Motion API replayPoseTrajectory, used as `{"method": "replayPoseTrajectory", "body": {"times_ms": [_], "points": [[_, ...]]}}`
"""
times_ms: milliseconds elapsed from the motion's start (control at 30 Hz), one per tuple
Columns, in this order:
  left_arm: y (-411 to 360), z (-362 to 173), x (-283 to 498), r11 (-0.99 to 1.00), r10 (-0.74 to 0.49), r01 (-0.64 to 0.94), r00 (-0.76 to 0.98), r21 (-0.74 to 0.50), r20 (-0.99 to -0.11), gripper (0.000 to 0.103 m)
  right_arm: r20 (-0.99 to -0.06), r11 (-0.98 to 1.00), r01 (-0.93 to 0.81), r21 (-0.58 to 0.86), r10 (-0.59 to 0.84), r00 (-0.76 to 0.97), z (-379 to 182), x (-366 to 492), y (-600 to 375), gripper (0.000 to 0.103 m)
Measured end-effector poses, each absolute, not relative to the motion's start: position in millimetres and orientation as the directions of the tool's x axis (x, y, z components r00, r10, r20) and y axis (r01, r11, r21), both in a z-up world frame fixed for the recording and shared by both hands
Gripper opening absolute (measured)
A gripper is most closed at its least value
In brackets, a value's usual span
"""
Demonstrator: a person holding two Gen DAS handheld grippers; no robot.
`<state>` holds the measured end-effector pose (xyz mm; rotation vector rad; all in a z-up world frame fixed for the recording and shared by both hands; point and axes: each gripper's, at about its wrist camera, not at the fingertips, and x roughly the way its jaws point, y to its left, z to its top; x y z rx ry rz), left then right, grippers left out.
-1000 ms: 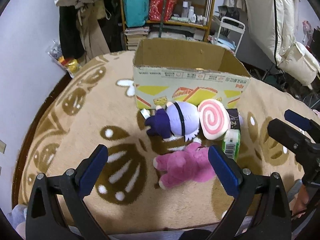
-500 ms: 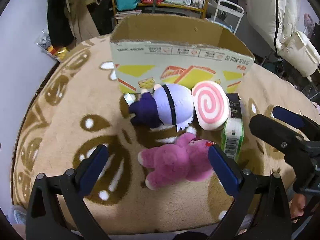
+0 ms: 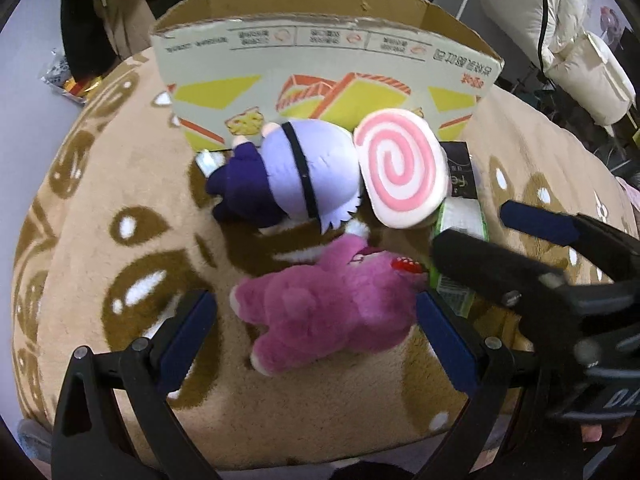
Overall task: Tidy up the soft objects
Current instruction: 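Grasp the green tissue pack with the right gripper while the left grasps the pink bear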
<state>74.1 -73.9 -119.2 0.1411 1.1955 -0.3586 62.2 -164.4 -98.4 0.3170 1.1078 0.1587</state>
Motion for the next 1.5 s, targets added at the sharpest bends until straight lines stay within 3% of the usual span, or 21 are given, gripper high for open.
{"method": "replayPoseTrajectory", "body": {"times_ms": [100, 167, 267, 1200, 1500], "points": [[-78, -125, 77, 0.935, -0.201, 0.343, 0.307, -0.089, -0.930, 0.099, -0.867, 0.943, 0.043, 0.331, 0.286, 0.407, -110, 67, -164, 0.083], [-79, -129, 78, 0.942, -0.198, 0.321, 0.306, -0.095, -0.931, 0.099, -0.880, 0.944, 0.055, 0.325, 0.280, 0.384, -117, 71, -164, 0.070], [-81, -138, 81, 0.946, -0.199, 0.307, 0.284, -0.108, -0.938, 0.099, -0.879, 0.939, 0.066, 0.336, 0.288, 0.379, -121, 74, -166, 0.060], [-80, -146, 90, 0.950, -0.227, 0.276, 0.291, -0.146, -0.929, 0.103, -0.878, 0.957, 0.098, 0.272, 0.205, 0.432, -104, 70, -183, 0.058], [-89, -148, 88, 0.954, -0.188, 0.282, 0.319, -0.097, -0.929, 0.103, -0.875, 0.956, 0.102, 0.273, 0.203, 0.439, -102, 72, -183, 0.058]]}}
